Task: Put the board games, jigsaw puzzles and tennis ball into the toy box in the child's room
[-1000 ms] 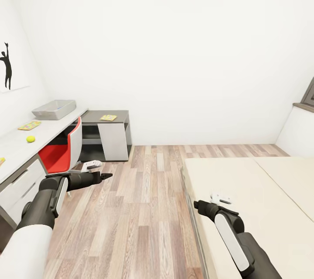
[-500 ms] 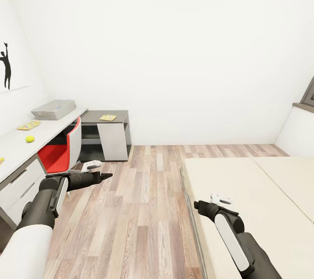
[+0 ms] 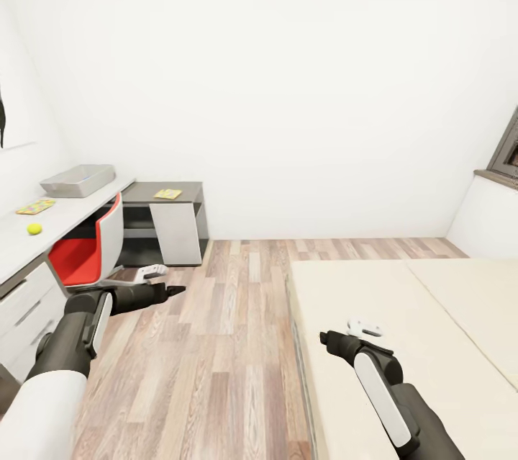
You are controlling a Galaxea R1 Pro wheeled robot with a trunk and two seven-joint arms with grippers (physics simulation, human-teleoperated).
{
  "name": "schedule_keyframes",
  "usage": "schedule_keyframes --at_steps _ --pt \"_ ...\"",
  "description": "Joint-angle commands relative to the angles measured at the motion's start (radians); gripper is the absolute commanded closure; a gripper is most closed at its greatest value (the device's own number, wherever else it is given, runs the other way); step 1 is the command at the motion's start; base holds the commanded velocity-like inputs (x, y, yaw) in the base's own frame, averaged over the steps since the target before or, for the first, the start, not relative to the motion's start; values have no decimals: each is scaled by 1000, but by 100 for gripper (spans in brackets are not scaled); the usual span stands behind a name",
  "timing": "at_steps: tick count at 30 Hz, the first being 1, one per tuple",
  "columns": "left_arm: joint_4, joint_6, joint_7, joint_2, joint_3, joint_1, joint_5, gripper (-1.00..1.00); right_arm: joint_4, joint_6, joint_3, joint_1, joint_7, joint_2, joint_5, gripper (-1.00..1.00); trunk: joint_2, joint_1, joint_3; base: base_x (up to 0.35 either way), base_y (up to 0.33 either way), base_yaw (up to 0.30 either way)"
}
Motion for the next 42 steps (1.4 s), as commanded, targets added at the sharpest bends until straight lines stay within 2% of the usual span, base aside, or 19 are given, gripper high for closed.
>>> schedule_keyframes --at_steps 1,42 --pt "-1 4 -10 -1 3 -1 -10 -100 -1 1 3 -1 -10 -1 -10 -100 -2 1 -2 0 -292 0" --pt "-1 4 -10 -1 3 -1 -10 -100 2 1 3 -1 -10 -1 -10 -100 -2 1 -2 0 -294 0"
